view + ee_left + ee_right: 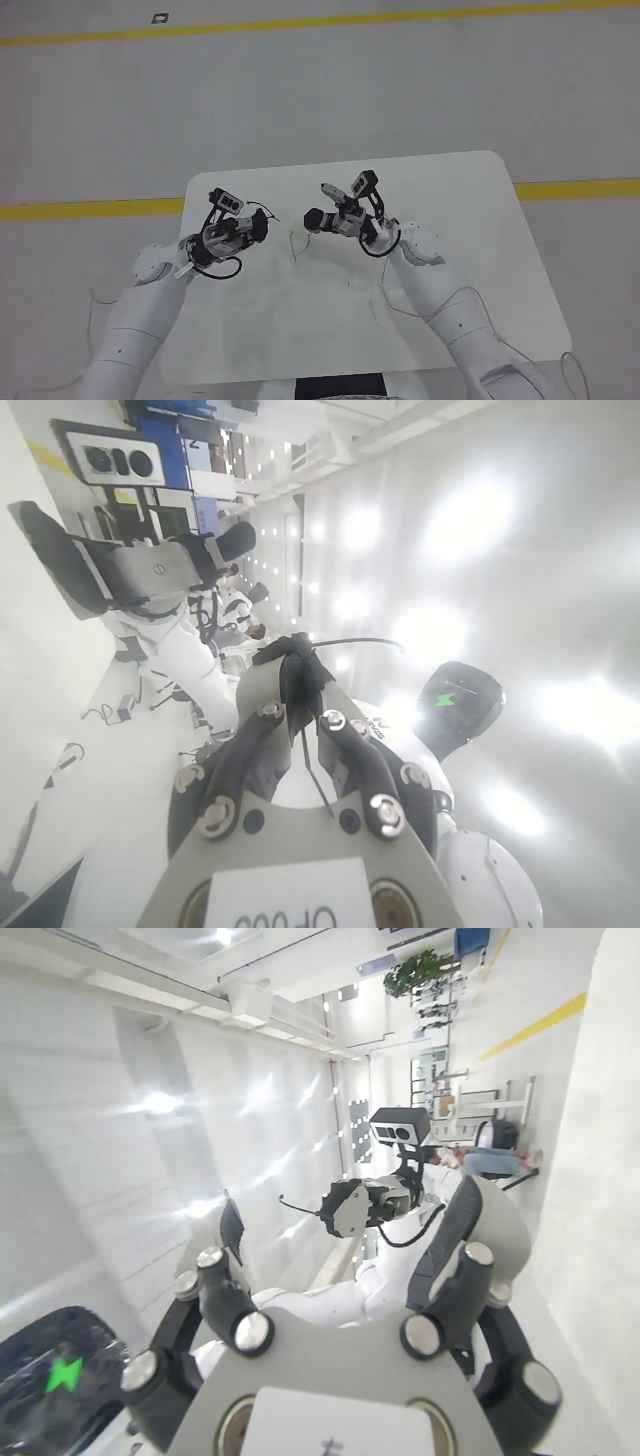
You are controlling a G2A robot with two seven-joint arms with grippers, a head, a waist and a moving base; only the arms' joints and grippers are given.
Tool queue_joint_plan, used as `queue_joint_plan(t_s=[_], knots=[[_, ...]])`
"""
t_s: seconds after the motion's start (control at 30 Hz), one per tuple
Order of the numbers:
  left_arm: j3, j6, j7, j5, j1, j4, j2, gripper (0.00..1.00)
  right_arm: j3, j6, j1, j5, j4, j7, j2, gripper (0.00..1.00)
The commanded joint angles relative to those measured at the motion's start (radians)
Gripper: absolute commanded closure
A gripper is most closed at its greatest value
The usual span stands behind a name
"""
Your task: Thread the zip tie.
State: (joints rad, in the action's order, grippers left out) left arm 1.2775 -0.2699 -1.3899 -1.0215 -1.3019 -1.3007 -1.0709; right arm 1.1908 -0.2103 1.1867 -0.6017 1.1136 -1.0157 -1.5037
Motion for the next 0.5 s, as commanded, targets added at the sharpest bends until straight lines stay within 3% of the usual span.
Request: queue_joint_plan(t_s=[0.0,0.13,0.2,0.33,0.47], knots=[[-0.002,-0.001,0.0,-0.001,0.0,-0.002,0.0,1.0,0.002,0.002,-0.001,-0.023,-0.004,-0.011,0.0,0.0],[-0.002,-0.001,0.0,-0.001,0.0,-0.002,0.0,1.0,0.002,0.002,-0.001,-0.023,-0.004,-0.011,0.0,0.0],[-0.006,0.01,0.039,-0.016,-0.006,-0.006,-0.002,1.0,0.0,0.007,0.002,-0.026,0.0,-0.003,0.0,0.0],[-0.009,0.032,0.0,-0.074,-0.002,0.015,-0.006,1.0,-0.008,0.057,0.01,-0.069,0.02,-0.029,0.002,0.0],[-0.018,0.039,0.0,-0.102,0.007,0.039,-0.008,1.0,-0.024,0.083,-0.005,-0.1,0.022,-0.091,0.002,0.0]])
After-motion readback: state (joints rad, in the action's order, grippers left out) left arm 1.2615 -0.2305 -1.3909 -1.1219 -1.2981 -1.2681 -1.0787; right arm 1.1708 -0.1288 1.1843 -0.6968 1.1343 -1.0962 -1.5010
